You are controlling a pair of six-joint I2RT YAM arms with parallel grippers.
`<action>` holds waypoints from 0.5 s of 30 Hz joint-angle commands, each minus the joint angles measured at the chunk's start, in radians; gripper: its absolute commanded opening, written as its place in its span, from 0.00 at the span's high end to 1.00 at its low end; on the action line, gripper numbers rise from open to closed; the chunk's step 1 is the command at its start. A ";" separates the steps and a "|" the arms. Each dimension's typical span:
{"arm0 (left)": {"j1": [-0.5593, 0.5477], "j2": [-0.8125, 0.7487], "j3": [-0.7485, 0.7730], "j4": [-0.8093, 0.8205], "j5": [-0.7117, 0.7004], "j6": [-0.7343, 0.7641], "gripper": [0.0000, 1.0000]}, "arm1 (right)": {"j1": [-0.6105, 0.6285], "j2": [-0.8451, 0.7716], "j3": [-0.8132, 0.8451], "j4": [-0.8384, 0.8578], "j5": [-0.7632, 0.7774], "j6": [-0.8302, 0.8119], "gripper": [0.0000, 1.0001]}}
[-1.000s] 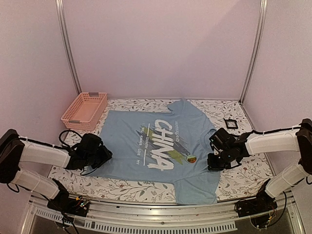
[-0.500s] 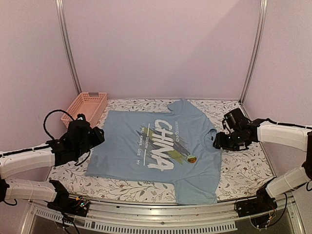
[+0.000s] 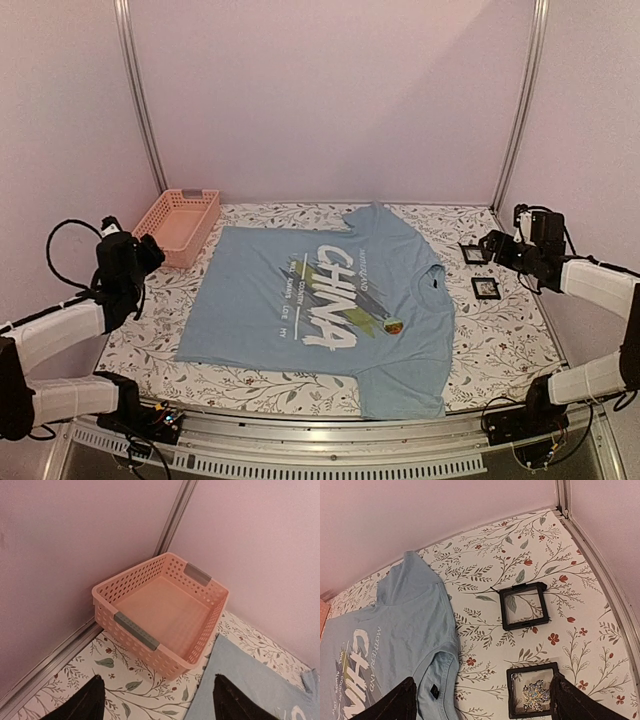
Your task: Pin the brooch onto the clothing
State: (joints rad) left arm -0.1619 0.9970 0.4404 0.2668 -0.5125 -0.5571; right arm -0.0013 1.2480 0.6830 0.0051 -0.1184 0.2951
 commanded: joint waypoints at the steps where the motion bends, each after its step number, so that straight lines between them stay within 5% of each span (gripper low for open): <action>1: 0.052 -0.009 -0.117 0.171 -0.035 0.047 0.27 | -0.020 -0.053 -0.094 0.171 -0.046 -0.062 0.10; 6: 0.053 -0.039 -0.221 0.419 -0.065 0.201 0.28 | -0.022 -0.118 -0.245 0.327 -0.009 -0.064 0.10; 15: 0.051 -0.090 -0.321 0.522 -0.102 0.242 0.27 | -0.024 -0.210 -0.319 0.379 0.082 -0.037 0.08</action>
State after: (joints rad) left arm -0.1169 0.9119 0.1524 0.7078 -0.5705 -0.3569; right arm -0.0208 1.0813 0.3901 0.2996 -0.0952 0.2497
